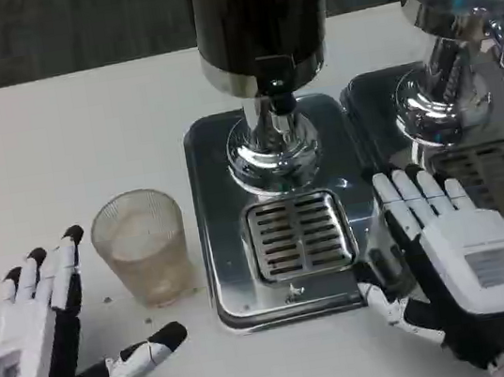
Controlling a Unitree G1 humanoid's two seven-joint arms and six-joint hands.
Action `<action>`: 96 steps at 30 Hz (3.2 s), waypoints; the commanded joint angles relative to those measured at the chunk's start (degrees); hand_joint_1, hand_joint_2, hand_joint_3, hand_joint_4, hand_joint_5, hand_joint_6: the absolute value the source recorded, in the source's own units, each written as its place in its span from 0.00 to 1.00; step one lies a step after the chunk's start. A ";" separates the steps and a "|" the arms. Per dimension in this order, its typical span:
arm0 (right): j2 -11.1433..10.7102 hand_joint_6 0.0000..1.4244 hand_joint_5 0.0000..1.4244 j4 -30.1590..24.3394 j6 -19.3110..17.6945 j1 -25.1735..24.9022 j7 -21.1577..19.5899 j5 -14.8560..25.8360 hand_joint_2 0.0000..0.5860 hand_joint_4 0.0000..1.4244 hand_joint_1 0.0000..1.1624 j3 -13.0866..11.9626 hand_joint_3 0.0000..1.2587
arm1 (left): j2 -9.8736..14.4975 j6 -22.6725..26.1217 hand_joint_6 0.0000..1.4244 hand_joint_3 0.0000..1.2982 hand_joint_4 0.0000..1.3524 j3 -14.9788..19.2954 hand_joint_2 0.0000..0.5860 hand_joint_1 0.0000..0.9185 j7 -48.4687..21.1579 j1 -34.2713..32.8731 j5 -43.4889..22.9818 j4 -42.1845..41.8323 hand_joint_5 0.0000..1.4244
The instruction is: Grasp the cup under the faucet to collect the drink, then remove the cup.
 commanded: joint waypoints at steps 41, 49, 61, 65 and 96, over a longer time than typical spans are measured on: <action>3.18 0.00 0.00 -0.84 4.61 1.25 -0.65 -1.14 0.76 0.00 0.26 0.86 0.00 | 0.67 -24.93 0.00 0.00 0.00 0.34 0.00 0.00 3.51 -17.50 -15.45 36.05 0.00; 2.95 0.00 0.00 -0.99 4.56 1.21 -0.55 -0.56 0.76 0.00 0.26 0.67 0.00 | 0.09 -26.00 0.00 0.00 0.00 -2.59 0.00 0.00 3.07 -23.20 -15.34 44.36 0.00; 3.05 0.01 0.00 -1.76 4.93 1.39 0.28 -0.67 0.74 0.00 0.25 0.87 0.03 | -1.06 -26.48 0.00 0.00 0.00 -7.02 0.00 0.06 6.65 -30.34 -12.36 52.40 0.00; 3.10 0.01 0.00 -2.27 5.25 1.77 0.39 -0.68 0.74 0.00 0.25 0.88 0.03 | -1.89 -26.73 0.01 0.00 0.00 -7.85 0.00 0.08 6.50 -31.91 -12.83 55.26 0.03; 3.05 0.06 0.00 -3.30 5.23 1.95 1.86 0.13 0.71 0.00 0.29 1.03 0.05 | -1.93 -27.36 0.76 0.32 0.48 -13.34 0.16 0.53 21.10 -34.85 -9.14 59.17 0.62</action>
